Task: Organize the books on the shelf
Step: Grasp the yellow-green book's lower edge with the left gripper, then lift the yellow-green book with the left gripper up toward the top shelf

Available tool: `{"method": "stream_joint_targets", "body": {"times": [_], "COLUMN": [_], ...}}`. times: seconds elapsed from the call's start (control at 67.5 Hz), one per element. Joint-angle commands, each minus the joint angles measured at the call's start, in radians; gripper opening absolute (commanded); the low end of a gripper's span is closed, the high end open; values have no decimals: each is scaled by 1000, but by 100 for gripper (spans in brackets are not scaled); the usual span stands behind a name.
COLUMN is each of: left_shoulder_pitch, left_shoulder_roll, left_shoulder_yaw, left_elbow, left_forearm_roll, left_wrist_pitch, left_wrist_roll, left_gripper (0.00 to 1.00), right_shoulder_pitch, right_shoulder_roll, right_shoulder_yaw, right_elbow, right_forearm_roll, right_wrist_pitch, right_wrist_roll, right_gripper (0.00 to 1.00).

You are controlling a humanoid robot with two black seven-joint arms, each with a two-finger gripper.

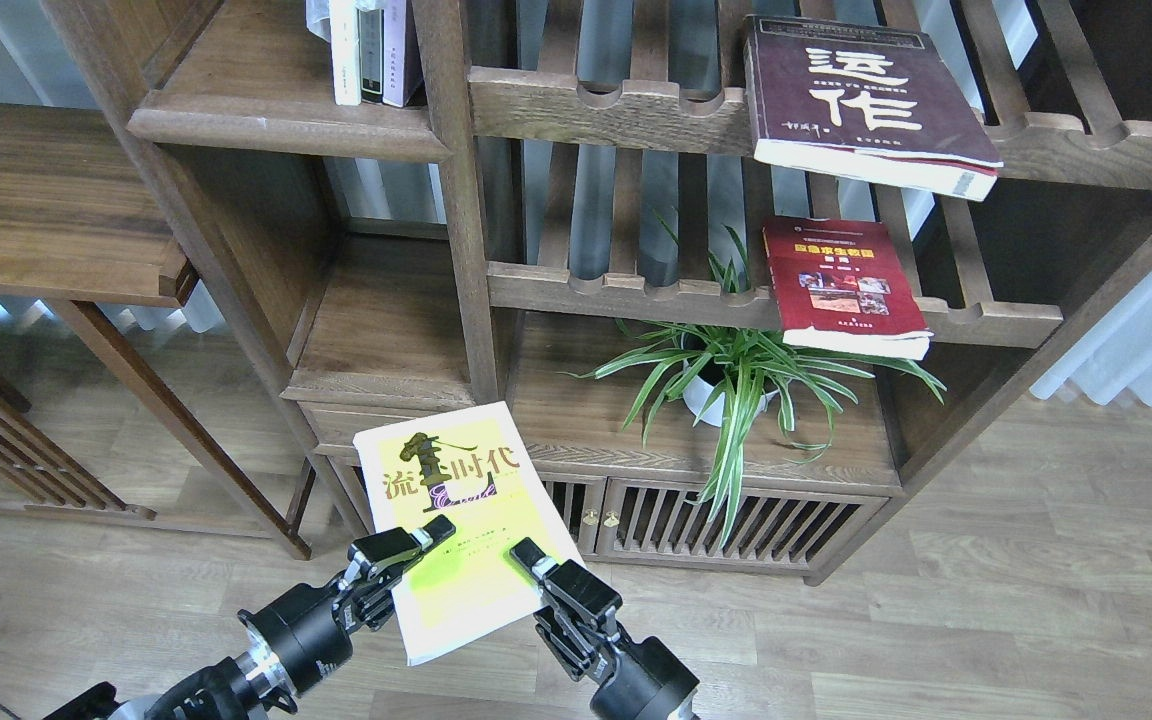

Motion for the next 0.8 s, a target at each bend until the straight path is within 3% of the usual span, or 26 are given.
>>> {"method": "stream_joint_targets", "body": {"times": [0.0,0.4,0.785], "left_shoulder_pitch": [-3,-51,-37], "left_shoulder_roll": [2,69,86], "left_shoulder_yaw": [-1,-36,-234], "left_elbow": [-1,-54,-143], "left_forearm_roll": [2,150,430], "left_wrist_pitch": [0,0,0], "left_wrist_roll": [3,9,12], "left_gripper": [8,7,5], "right_shoulder_pitch": [3,14,12], "right_shoulder_roll": [0,0,0], "right_shoulder_yaw": [2,104,250], "right_elbow": [2,-93,-189], "right_forearm_roll": [-2,-9,-81], "right_wrist_pitch": [0,0,0], "right_wrist_roll": [0,0,0], "right_gripper": [98,98,98]}}
